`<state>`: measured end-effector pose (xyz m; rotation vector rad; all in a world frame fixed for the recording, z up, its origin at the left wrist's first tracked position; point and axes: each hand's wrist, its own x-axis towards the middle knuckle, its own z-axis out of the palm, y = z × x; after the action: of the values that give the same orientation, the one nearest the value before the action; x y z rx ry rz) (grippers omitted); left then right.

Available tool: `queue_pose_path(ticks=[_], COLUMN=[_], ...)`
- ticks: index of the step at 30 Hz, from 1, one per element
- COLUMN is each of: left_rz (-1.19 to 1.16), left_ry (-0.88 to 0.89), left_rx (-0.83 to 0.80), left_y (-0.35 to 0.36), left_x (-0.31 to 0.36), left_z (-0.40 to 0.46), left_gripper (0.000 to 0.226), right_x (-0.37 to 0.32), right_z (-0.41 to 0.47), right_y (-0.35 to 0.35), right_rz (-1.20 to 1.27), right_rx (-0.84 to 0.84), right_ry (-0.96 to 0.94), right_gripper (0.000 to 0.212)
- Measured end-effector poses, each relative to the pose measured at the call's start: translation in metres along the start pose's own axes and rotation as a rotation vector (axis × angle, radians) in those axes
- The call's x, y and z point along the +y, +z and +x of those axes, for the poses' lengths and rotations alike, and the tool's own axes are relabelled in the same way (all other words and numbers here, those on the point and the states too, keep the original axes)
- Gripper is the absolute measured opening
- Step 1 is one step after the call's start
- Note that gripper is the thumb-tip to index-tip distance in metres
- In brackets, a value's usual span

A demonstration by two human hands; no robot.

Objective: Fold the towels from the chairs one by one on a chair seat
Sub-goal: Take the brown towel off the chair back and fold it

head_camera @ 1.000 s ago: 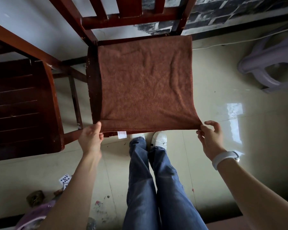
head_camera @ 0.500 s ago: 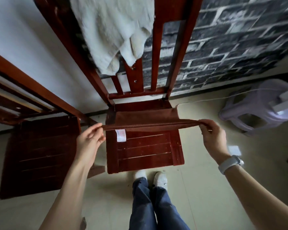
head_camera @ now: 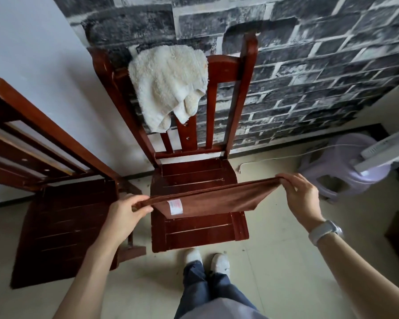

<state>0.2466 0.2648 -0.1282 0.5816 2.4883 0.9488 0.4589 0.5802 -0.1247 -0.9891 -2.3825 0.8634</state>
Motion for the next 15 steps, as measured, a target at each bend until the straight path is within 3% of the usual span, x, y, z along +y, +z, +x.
queue_pose_path(ticks=[8, 11, 15], left_rz=[0.041, 0.136, -0.053], left_ry=[0.123, 0.067, -0.159], left_rx=[0.224, 0.071, -0.143], left_y=[0.001, 0.000, 0.000], left_x=[0.004, -0.002, -0.014], left_z=[-0.010, -0.019, -0.041], left_gripper=[0.017, 0.010, 0.012], right_x=[-0.004, 0.003, 0.012], right_z=[-0.007, -0.013, -0.038], right_y=[-0.003, -0.002, -0.005], right_rz=[0.012, 0.047, 0.059], right_rx=[0.064, -0.094, -0.252], right_ry=[0.013, 0.102, 0.187], right_gripper=[0.016, 0.014, 0.011])
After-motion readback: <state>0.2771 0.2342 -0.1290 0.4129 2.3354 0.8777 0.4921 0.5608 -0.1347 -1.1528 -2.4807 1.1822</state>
